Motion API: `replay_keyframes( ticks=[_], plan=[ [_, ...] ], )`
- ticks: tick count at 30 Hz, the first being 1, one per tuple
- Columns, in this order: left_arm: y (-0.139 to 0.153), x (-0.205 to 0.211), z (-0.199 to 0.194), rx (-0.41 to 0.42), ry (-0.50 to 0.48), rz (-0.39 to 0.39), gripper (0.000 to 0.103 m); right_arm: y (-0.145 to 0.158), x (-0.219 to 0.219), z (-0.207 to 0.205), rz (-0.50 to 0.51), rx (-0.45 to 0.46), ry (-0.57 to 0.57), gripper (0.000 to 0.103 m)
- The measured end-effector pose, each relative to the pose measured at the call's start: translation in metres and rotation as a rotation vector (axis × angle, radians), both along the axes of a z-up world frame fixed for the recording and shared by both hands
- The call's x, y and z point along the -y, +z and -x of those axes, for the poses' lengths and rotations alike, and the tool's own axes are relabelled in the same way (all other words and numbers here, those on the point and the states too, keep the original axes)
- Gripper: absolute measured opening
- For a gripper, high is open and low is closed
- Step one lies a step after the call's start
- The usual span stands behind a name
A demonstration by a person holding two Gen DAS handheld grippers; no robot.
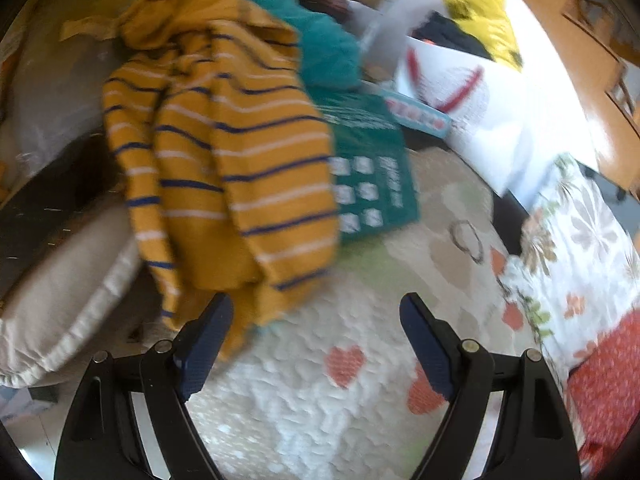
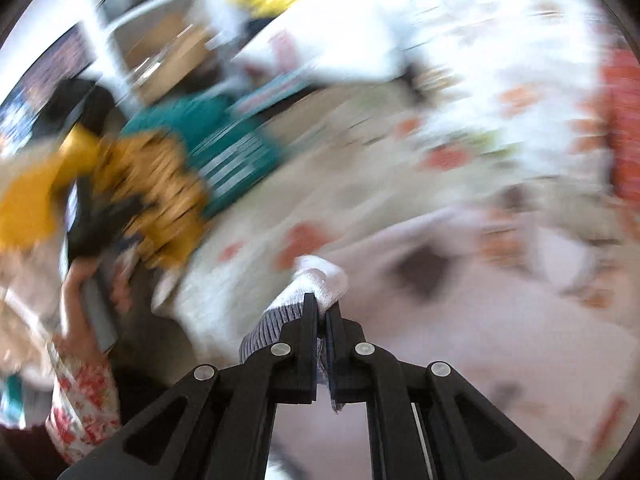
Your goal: Fold small clothes
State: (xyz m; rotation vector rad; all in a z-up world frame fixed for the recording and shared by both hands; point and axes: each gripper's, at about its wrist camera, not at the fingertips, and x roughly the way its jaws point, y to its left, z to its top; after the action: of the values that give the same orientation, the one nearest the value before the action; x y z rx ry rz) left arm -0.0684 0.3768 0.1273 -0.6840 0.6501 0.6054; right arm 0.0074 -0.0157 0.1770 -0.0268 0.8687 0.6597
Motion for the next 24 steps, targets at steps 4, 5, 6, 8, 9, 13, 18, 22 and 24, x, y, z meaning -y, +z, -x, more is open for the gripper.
replay_keyframes(
  ticks=[4, 5, 6, 8, 9, 13, 18, 22, 24],
  plan=[
    [0.004, 0.03, -0.019, -0.007, -0.076, -0.037, 0.084, 0.007, 0.093, -0.023, 0.111, 0.02, -0.244, 0.005],
    [0.004, 0.038, -0.025, -0.011, -0.097, -0.045, 0.084, 0.002, 0.111, -0.029, 0.167, 0.011, -0.295, 0.005],
    [0.004, 0.045, -0.029, -0.016, -0.116, -0.049, 0.084, -0.006, 0.128, -0.035, 0.231, 0.0, -0.346, 0.006],
    [0.003, 0.059, -0.038, -0.024, -0.16, -0.054, 0.084, -0.027, 0.166, -0.044, 0.378, -0.014, -0.474, 0.007],
    [0.002, 0.064, -0.042, -0.029, -0.177, -0.056, 0.084, -0.035, 0.182, -0.046, 0.415, -0.029, -0.513, 0.007],
    [-0.001, 0.089, -0.059, -0.051, -0.251, -0.066, 0.084, -0.05, 0.21, -0.049, 0.291, -0.11, -0.563, 0.029],
    [-0.008, 0.102, -0.071, -0.065, -0.282, -0.04, 0.084, -0.056, 0.15, -0.068, 0.198, -0.119, -0.424, 0.039],
    [-0.012, 0.109, -0.084, -0.081, -0.302, -0.037, 0.084, -0.064, 0.073, -0.1, 0.089, -0.161, -0.284, 0.048],
    [-0.012, 0.113, -0.09, -0.086, -0.32, -0.04, 0.084, -0.07, 0.036, -0.125, 0.055, -0.194, -0.245, 0.049]
  ],
)
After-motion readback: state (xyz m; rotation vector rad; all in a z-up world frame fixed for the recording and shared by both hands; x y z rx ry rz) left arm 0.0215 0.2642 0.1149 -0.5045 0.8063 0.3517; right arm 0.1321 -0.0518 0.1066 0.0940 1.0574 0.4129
